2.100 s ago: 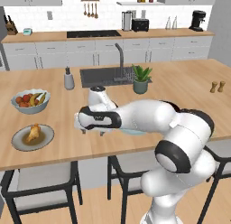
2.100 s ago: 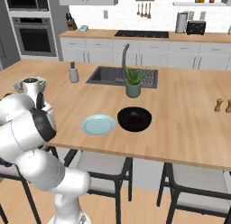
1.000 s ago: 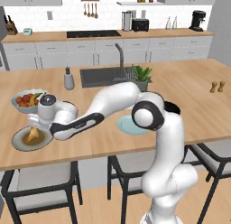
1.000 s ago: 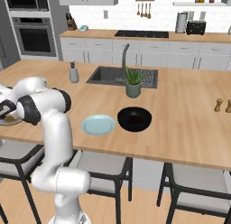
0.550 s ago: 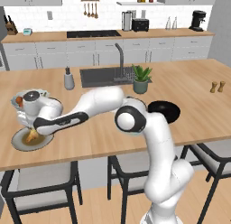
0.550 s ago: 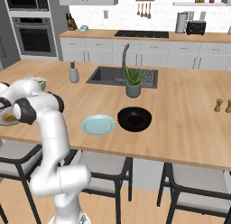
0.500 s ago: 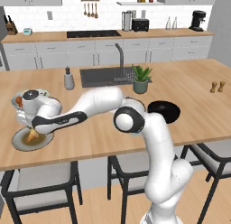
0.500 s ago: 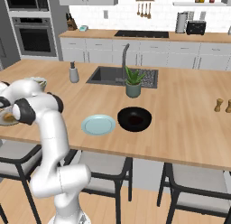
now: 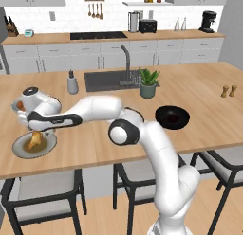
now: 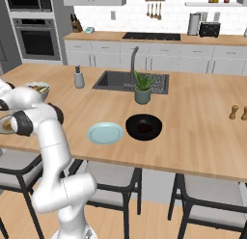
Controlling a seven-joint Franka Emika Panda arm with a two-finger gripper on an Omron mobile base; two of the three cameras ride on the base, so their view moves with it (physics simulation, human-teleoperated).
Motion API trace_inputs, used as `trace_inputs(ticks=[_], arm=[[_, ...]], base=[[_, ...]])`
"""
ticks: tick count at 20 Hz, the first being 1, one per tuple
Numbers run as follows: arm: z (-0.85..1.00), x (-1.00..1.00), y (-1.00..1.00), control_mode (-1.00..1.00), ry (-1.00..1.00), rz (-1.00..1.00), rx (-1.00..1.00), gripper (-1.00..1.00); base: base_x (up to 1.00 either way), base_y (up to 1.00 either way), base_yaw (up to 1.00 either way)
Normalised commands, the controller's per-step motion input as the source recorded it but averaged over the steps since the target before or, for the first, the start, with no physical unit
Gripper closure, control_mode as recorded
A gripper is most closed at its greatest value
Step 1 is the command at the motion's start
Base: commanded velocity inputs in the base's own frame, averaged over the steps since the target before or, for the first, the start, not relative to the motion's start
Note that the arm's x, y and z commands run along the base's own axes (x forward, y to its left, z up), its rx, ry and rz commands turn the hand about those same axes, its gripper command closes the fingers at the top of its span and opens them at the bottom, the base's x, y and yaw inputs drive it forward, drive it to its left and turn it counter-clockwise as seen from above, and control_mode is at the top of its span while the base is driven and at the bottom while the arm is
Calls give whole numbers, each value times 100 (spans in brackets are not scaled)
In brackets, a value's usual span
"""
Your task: Pick the chicken drumstick and avocado from their plates and place them in the bowl. Then put the bowl in the fridge.
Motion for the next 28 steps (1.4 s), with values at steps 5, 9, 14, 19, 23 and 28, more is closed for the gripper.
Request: trace_inputs(ticks=[5,9,14,19,23,28], arm=[[-24,47,12,-100,0,2,0,-100],[-25,39,27,-100,1,3,0,-100],[-21,11,34,-100,1,3,0,-100],[-15,1,12,-100,2,4,0,-100],[-17,0,0,-100,1,6,-1,-100],[-22,4,-1,-100,0,9,-5,-100]], base=[[0,0,0],[0,0,0],[0,0,0],[0,0,0],[0,0,0],[0,0,0]])
